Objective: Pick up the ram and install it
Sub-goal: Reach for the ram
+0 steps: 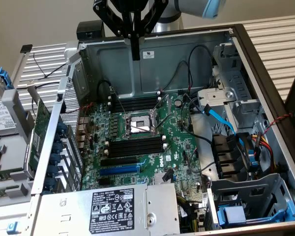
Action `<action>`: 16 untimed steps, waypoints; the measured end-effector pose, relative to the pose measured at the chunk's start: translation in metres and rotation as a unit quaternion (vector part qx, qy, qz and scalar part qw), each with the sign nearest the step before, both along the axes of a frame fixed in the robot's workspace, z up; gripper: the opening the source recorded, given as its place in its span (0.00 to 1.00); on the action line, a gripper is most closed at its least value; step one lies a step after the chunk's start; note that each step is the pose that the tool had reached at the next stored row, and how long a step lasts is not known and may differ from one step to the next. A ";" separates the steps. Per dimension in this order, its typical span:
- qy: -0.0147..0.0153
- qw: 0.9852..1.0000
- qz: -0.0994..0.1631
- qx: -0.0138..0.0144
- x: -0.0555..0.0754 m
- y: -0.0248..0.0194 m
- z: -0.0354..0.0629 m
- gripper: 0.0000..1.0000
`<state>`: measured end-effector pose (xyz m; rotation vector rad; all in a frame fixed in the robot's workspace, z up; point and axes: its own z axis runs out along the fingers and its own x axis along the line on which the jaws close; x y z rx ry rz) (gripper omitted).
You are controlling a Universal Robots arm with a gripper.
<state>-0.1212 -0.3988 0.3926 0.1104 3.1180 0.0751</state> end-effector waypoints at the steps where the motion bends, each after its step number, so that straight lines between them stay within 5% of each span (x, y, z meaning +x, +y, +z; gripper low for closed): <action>1: 0.000 1.000 0.000 0.000 0.000 0.0000 0.0000 0.11; 6: 0.000 1.000 0.000 0.000 -0.008 0.0000 0.0000 0.11; 16: -0.001 1.000 0.000 0.000 -0.050 -0.0001 0.0000 0.11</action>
